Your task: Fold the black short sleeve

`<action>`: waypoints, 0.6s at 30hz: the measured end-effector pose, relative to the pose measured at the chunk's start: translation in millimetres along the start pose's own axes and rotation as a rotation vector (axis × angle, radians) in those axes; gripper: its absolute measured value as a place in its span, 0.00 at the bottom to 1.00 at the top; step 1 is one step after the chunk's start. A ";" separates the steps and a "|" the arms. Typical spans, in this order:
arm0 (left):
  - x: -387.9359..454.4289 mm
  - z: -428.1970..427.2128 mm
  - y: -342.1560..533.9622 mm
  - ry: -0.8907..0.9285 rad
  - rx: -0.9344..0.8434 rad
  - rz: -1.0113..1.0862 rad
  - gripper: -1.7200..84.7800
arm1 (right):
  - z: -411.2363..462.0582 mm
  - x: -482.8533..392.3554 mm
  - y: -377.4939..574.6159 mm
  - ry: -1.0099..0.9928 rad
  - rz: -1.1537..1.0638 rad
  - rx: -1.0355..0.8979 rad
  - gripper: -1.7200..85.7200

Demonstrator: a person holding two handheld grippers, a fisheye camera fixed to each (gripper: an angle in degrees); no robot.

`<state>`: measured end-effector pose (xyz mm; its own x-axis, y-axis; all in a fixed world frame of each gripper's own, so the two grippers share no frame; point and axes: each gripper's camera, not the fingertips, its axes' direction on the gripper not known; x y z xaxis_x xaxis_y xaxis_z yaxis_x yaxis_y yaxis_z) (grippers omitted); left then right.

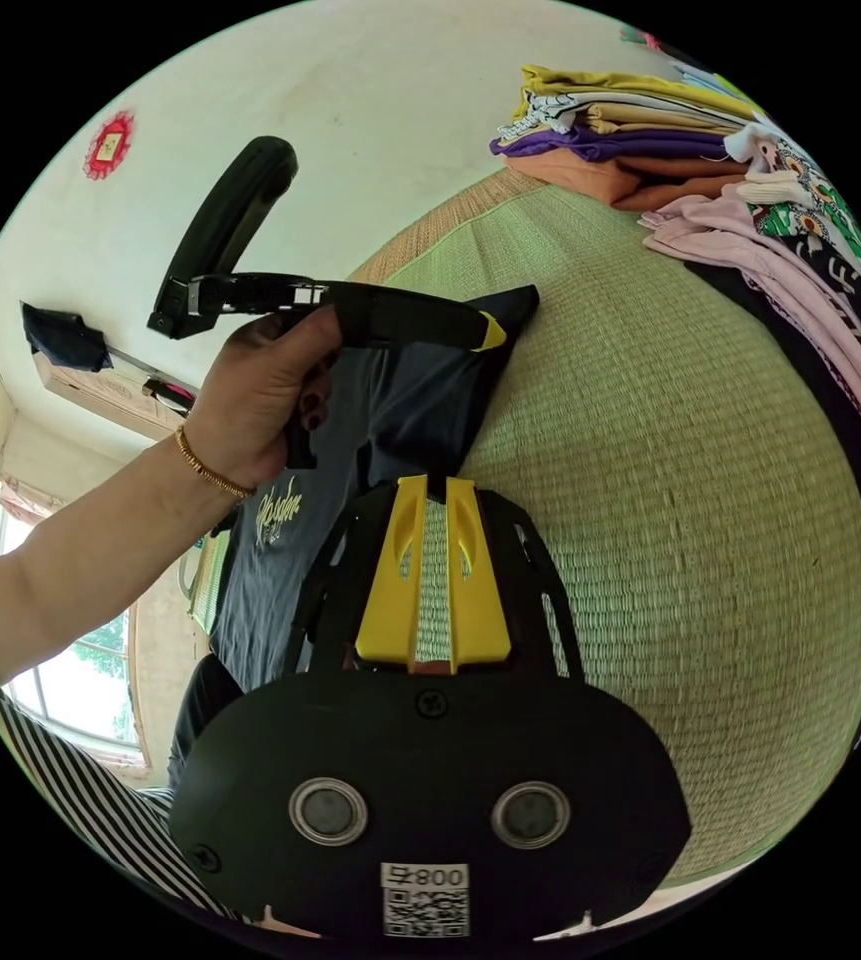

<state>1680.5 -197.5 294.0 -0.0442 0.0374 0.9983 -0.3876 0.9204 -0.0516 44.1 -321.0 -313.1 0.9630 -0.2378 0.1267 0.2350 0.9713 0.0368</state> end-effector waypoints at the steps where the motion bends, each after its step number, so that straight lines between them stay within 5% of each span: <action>1: -6.4 -3.1 -2.1 0.012 0.006 -0.009 0.05 | 1.3 -0.3 -0.1 0.000 -0.001 0.000 0.06; 18: -185.7 -64.9 113.9 0.412 0.382 -0.360 0.04 | 38.4 -37.1 -5.7 -0.257 -0.209 0.082 0.04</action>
<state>1704.3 -74.4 104.4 0.4746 -0.0312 0.8797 -0.6145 0.7038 0.3565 1.9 -317.9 -280.0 0.8280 -0.4353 0.3535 0.4021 0.9003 0.1670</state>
